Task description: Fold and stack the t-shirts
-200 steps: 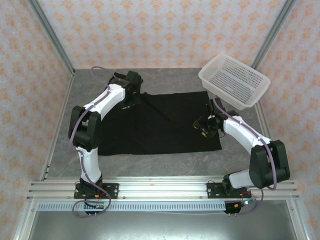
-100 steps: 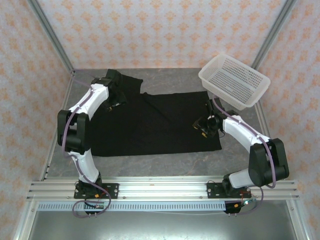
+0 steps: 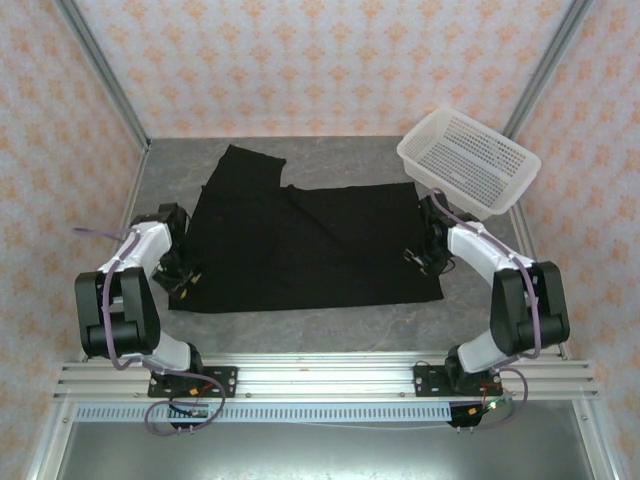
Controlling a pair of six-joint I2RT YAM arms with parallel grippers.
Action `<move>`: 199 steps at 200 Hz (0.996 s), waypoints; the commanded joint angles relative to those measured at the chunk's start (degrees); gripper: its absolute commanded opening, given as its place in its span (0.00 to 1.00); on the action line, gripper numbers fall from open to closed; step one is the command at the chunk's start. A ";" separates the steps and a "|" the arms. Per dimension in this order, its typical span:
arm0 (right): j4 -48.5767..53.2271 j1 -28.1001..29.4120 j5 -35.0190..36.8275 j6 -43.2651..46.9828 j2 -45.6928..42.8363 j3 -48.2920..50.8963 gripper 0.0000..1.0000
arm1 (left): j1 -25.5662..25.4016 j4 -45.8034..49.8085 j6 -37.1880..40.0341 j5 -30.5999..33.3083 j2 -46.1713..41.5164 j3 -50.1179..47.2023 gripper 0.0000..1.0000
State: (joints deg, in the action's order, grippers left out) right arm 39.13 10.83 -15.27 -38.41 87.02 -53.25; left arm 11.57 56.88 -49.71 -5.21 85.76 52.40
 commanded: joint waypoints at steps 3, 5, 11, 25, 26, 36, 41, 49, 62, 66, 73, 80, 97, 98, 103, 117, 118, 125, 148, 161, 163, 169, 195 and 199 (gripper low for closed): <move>3.25 -0.11 2.63 0.15 2.49 -1.24 0.42 | 0.42 -1.37 -5.55 -0.67 -0.75 -2.71 0.40; 3.34 -0.13 2.73 0.06 2.72 -1.24 0.42 | 0.48 -1.54 -5.74 -0.50 -0.59 -2.93 0.40; 3.57 -0.24 3.24 -0.31 3.38 -1.24 0.42 | 0.47 -2.15 -6.27 0.25 0.05 -3.53 0.40; 4.36 -0.62 4.13 -0.94 4.76 -1.15 0.41 | 0.77 -2.74 -7.95 2.23 2.10 -4.69 0.36; 4.46 -0.67 4.16 -0.99 4.83 -1.15 0.41 | 0.79 -2.70 -8.12 2.40 2.25 -4.82 0.36; 5.26 -1.01 4.83 -1.52 5.84 -1.24 0.41 | 1.44 -2.47 -10.33 3.44 3.08 -6.02 0.32; 5.81 -1.18 5.04 -1.79 6.19 -1.24 0.41 | 1.92 -2.60 -11.63 3.54 3.04 -7.08 0.30; 6.46 -1.46 5.08 -2.21 6.75 -1.24 0.40 | 2.90 -2.69 -13.90 3.42 2.24 -9.07 0.26; 7.37 -1.52 5.53 -2.52 7.02 -1.11 0.40 | 4.52 -3.05 -17.22 3.50 -0.44 -12.48 0.21; 7.65 -1.57 5.59 -2.67 7.02 -1.00 0.40 | 4.96 -2.95 -18.04 3.73 -1.32 -13.44 0.20; 8.05 -1.52 5.60 -3.02 7.02 -0.68 0.40 | 5.57 -2.68 -19.04 4.42 -2.76 -14.66 0.18; 8.32 -1.51 5.63 -3.37 7.11 -0.31 0.40 | 6.10 -2.50 -19.61 4.83 -3.91 -15.43 0.17; 8.99 -1.56 5.15 -4.03 7.21 0.65 0.40 | 7.11 -1.46 -19.57 5.65 -4.63 -15.46 0.17; 9.01 -1.54 5.11 -4.08 7.20 0.72 0.40 | 7.17 -1.40 -19.51 5.65 -4.63 -15.39 0.17; 9.18 -1.52 4.90 -4.27 7.07 1.06 0.40 | 7.41 -1.29 -19.10 5.61 -4.58 -15.10 0.18; 9.58 -1.55 4.42 -4.58 6.38 1.69 0.40 | 7.58 -0.09 -17.91 6.50 -4.84 -13.07 0.20; 9.61 -1.53 4.48 -4.61 6.31 1.72 0.40 | 7.58 0.17 -17.85 6.65 -4.91 -12.87 0.19; 10.47 -1.50 4.67 -4.90 5.58 1.79 0.40 | 7.59 1.30 -17.55 7.68 -5.71 -11.53 0.20; 12.91 -1.47 5.63 -6.59 1.41 1.95 0.40 | 7.51 4.16 -17.07 9.74 -9.32 -7.36 0.21; 14.13 -1.47 6.30 -7.48 -1.24 1.24 0.41 | 5.86 5.84 -15.93 9.93 -8.98 -3.41 0.21; 14.24 -1.44 6.46 -7.51 -1.66 1.01 0.41 | 5.48 5.88 -15.76 10.00 -8.91 -2.80 0.22; 14.30 -1.43 6.85 -7.63 -2.86 0.67 0.41 | 3.90 5.62 -15.24 9.89 -8.66 -1.08 0.22; 12.79 -1.34 8.23 -7.20 -5.29 -0.94 0.43 | -3.73 1.58 -13.10 5.85 -4.84 4.75 0.24; 12.10 -1.32 7.79 -6.85 -5.08 -1.20 0.43 | -4.66 1.55 -12.96 5.28 -3.56 5.80 0.24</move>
State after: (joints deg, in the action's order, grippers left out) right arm 50.43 9.58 -10.24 -44.71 83.40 -52.38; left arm 12.36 59.11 -64.93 1.39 78.19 53.78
